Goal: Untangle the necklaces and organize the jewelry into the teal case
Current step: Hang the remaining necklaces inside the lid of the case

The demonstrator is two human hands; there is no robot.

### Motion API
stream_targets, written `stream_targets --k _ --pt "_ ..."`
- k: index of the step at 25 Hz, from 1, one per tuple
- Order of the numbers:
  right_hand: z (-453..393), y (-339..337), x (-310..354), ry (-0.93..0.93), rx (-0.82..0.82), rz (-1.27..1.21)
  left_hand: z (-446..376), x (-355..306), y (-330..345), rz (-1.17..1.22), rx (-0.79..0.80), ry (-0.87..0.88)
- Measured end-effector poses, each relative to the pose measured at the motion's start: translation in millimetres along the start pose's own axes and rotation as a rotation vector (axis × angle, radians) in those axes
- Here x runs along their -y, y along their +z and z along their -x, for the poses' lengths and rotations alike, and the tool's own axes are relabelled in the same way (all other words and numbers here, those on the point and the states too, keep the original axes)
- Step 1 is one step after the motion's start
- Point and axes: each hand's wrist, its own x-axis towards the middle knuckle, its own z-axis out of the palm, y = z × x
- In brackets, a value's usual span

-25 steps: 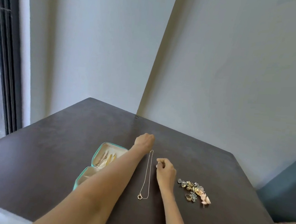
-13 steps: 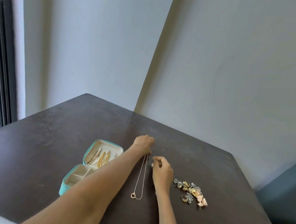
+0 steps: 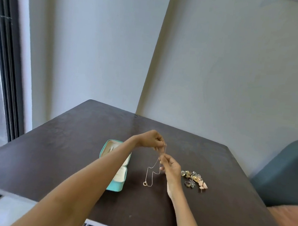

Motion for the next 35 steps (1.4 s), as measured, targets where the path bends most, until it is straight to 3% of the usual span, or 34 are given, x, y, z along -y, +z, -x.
stream_targets --k 6,11,14,16,21,25,28,32,35 --pt "28.0 -2.1 34.0 0.023 -0.024 -0.227 49.6 -22.0 -8.1 0.483 -0.041 -0.043" --pt "29.8 9.1 86.1 -0.014 0.042 -0.455 78.8 -27.0 -17.4 0.437 0.032 -0.158" --pt "29.0 15.7 106.8 -0.008 0.05 -0.412 92.7 -28.3 -22.3 0.34 0.155 -0.181" --pt "28.5 20.7 109.0 0.032 0.018 -0.339 98.8 -28.2 -25.6 0.467 0.189 -0.129" --pt "41.8 25.3 78.2 0.165 0.065 -0.017 99.9 -34.0 -36.9 1.107 -0.029 0.016" --pt "51.6 25.4 55.5 0.213 0.08 0.064 95.5 -26.9 -38.7 1.289 -0.297 0.025" --pt "51.5 27.5 57.0 0.103 0.137 0.231 92.0 -19.9 -33.3 1.167 -0.361 0.028" --pt "39.4 39.2 89.4 -0.251 0.195 0.8 88.2 -22.3 -17.6 0.786 -0.325 -0.029" --pt "26.5 43.3 112.3 -0.34 0.146 0.923 89.5 -29.1 -11.9 0.674 -0.26 -0.09"
